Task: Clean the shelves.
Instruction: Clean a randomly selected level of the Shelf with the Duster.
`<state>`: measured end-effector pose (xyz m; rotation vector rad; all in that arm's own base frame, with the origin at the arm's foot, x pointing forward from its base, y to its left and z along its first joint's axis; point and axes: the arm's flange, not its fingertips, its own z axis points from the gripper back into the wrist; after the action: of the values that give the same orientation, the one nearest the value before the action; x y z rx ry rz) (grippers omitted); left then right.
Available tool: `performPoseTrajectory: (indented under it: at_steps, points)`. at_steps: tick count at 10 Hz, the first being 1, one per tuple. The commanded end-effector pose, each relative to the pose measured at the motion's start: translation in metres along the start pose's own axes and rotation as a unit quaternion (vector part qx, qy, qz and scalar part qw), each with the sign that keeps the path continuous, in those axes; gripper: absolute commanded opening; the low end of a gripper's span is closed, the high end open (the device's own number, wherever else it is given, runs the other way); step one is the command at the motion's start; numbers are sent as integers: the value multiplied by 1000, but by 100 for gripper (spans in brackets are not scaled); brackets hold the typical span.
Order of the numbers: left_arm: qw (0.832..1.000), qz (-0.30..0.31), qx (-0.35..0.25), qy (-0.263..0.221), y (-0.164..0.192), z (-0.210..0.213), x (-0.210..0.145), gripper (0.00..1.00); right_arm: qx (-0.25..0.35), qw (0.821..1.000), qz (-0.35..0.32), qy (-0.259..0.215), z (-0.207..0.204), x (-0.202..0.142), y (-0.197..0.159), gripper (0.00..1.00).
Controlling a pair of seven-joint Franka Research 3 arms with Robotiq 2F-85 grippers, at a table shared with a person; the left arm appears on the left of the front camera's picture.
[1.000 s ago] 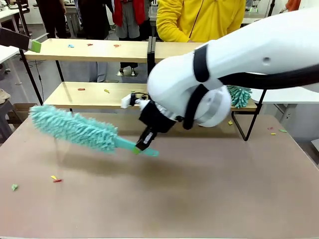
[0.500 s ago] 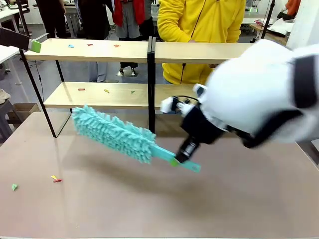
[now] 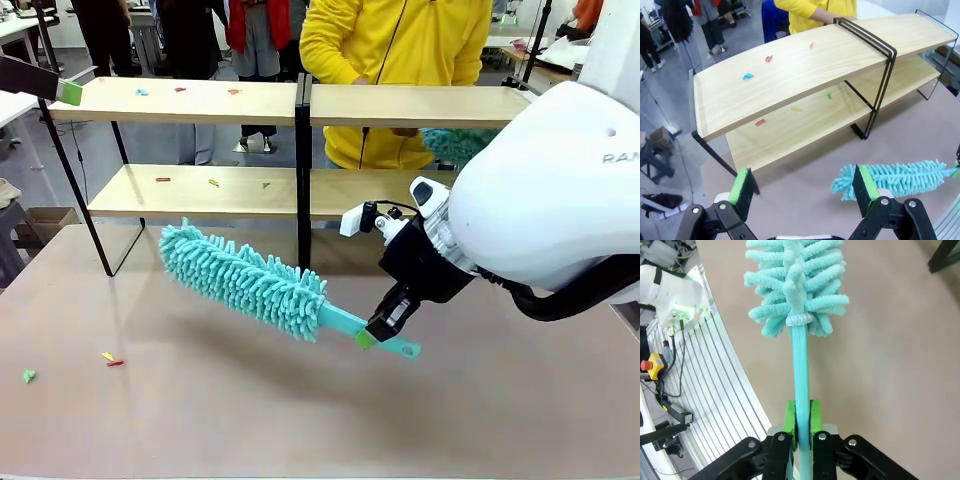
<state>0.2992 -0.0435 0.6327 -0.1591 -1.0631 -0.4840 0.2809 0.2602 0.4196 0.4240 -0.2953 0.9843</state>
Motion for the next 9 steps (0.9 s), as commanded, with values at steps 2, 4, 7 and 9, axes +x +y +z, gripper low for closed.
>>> performPoseTrajectory:
  at_steps: [2,4,7,9]
  points:
    - [1000,1,3,-2,0,0,-1,100,0,1000,0,0,0,0,0,13]
    - [1000,1,3,-2,0,0,-1,100,65,998,26,-3,48,-24,-15,13]
    - [1000,1,3,-2,0,0,-1,100,40,983,17,-180,234,-125,-68,13]
    - [1000,1,3,-2,0,0,-1,100,-3,963,11,-270,322,-175,-92,13]
